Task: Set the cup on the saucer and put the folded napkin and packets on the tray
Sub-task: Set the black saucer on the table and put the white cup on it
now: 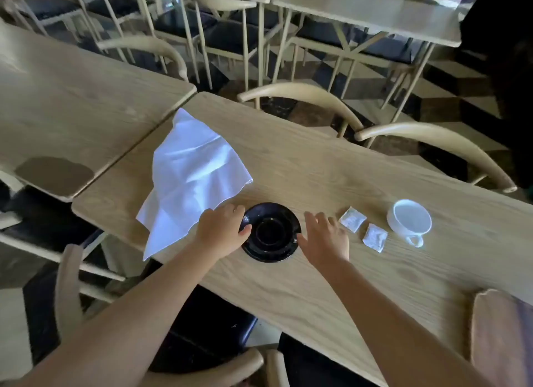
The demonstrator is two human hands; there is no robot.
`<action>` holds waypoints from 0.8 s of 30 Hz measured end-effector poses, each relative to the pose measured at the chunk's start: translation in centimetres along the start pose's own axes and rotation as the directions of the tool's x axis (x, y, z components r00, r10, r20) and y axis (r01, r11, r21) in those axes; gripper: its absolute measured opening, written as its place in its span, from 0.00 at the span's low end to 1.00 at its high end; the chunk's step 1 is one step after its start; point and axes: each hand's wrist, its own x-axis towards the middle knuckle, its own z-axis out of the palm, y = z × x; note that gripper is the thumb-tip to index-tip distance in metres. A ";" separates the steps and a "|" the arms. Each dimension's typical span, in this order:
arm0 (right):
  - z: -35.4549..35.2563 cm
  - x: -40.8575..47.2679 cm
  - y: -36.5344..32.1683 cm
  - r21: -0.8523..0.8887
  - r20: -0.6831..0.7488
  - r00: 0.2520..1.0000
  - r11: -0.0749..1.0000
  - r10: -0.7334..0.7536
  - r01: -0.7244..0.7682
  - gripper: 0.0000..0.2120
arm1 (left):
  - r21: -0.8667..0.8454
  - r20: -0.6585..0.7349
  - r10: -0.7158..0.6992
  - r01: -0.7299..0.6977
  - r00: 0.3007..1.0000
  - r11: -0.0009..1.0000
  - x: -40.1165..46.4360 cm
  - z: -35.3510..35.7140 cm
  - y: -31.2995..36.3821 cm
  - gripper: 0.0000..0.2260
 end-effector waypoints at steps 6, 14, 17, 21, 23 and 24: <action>3.9 2.5 -0.1 -0.015 0.088 0.995 0.999 0.052 -0.051 0.18 | 0.114 0.114 0.041 -0.054 0.993 0.992 2.4 3.7 -1.1 0.15; 5.9 2.9 0.6 0.081 0.112 0.992 0.994 0.065 -0.074 0.18 | -0.025 0.204 -0.059 0.065 0.977 0.998 1.9 6.5 -0.8 0.19; 6.4 2.9 0.5 0.379 0.155 0.980 0.909 0.122 -0.173 0.16 | -0.312 0.274 -0.193 0.277 0.942 0.909 1.6 7.0 0.0 0.23; 6.4 2.6 1.0 0.627 0.180 0.964 0.733 0.195 -0.265 0.16 | -0.519 0.255 -0.277 0.373 0.926 0.769 0.9 6.5 1.0 0.21; 6.0 1.6 2.4 0.690 0.170 0.963 0.672 0.211 -0.269 0.17 | -0.630 0.267 -0.301 0.403 0.915 0.664 0.5 6.1 2.1 0.21; 5.9 0.9 3.3 0.724 0.170 0.961 0.634 0.218 -0.272 0.18 | -0.681 0.280 -0.308 0.414 0.909 0.604 0.2 5.9 2.8 0.22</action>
